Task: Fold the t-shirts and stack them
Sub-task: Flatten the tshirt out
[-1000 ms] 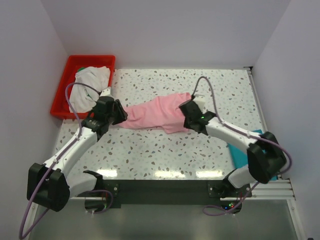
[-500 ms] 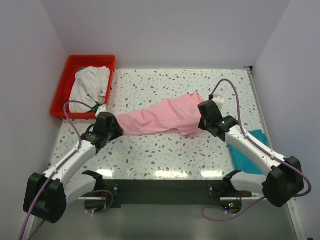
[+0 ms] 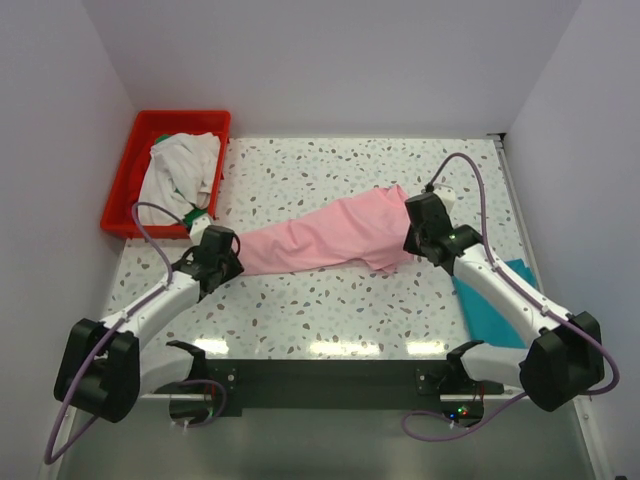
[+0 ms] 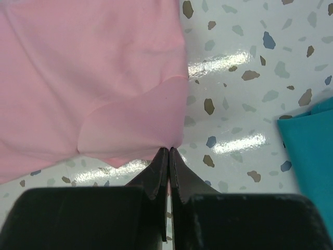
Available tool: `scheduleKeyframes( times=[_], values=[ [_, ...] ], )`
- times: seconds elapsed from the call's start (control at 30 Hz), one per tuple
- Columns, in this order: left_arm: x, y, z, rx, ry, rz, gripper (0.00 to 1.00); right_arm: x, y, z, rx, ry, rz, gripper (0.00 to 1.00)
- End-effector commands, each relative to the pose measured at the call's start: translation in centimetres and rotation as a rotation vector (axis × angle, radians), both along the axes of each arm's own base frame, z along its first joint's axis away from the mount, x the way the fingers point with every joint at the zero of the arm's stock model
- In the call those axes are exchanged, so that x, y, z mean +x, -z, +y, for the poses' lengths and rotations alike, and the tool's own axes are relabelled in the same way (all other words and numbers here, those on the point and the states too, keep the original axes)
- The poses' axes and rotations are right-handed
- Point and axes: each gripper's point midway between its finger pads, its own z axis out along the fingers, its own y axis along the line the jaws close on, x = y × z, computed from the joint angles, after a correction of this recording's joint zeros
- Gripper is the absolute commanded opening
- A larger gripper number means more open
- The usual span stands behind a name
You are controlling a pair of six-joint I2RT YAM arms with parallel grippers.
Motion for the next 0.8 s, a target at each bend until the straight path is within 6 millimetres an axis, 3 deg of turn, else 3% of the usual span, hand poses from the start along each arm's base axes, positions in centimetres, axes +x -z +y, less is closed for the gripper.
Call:
scheduleKeyframes(
  times=[0.0, 0.2, 0.53, 0.57, 0.67, 0.7, 0.77],
  values=[
    [1.1, -0.4, 1.1, 0.029, -0.071, -0.057, 0.45, 0.9, -1.4, 0.2, 0.015, -0.018, -0.03, 0.0],
    [1.5, 0.3, 1.3, 0.042, -0.105, -0.032, 0.48, 0.9, -1.1, 0.0, 0.018, -0.019, -0.023, 0.0],
    [2.2, 2.7, 1.6, 0.063, -0.152, 0.013, 0.42, 1.0, -1.0, 0.5, 0.056, -0.036, -0.015, 0.0],
    [2.8, 2.4, 1.4, 0.064, -0.146, 0.004, 0.4, 1.2, -1.4, 0.6, 0.064, -0.039, -0.023, 0.0],
    [3.9, 1.8, 1.2, 0.072, -0.133, 0.001, 0.19, 1.2, -2.3, 1.0, 0.09, -0.049, -0.039, 0.0],
    [4.1, 1.3, 1.0, 0.066, -0.125, -0.007, 0.07, 1.1, -2.5, 1.2, 0.098, -0.056, -0.037, 0.0],
    [4.8, -0.3, 0.6, 0.057, -0.096, -0.037, 0.0, 1.1, -3.8, 1.6, 0.123, -0.068, -0.059, 0.0]
  ],
)
